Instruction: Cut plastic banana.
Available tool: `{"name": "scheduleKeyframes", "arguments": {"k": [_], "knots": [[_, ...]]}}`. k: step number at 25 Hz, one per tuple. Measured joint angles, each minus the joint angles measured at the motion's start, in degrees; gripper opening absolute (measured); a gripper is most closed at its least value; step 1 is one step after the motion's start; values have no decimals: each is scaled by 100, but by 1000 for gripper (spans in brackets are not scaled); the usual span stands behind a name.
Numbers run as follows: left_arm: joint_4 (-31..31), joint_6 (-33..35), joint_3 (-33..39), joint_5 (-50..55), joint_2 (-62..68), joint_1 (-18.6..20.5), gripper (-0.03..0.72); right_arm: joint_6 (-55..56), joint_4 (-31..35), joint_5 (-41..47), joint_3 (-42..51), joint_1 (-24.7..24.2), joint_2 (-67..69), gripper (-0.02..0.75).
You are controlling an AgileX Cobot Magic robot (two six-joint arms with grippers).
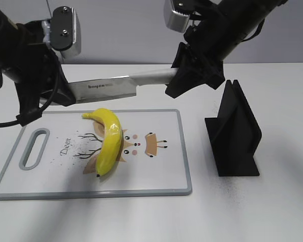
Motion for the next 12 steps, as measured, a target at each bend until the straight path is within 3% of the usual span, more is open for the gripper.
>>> {"name": "scheduleKeyframes", "arguments": {"k": [12], "knots": [[-17,0,-11,-759,1541,6,11,5,-429,-765,-5,22,1260,175]]}}
